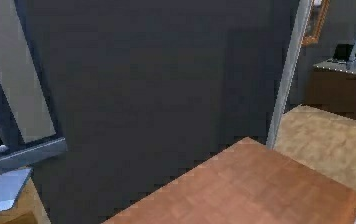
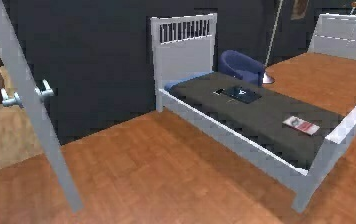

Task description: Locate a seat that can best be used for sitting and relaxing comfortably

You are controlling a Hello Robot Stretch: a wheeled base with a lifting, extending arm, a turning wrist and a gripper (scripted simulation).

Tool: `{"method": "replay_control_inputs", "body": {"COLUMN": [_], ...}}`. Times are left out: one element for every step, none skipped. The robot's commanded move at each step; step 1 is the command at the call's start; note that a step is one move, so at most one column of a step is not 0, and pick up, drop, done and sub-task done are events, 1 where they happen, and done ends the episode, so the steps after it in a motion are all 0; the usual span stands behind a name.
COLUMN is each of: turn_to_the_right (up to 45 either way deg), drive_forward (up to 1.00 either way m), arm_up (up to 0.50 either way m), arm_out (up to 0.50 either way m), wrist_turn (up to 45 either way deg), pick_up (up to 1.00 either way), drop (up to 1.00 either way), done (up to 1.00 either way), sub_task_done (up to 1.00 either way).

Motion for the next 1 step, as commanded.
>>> {"method": "replay_control_inputs", "body": {"turn_to_the_right": [15.0], "drive_forward": [0.00], "arm_up": [0.00], "arm_out": [0.00], "wrist_turn": [0.0], "pick_up": [0.00], "drop": [0.00], "done": [0.00], "sub_task_done": [0.00]}}
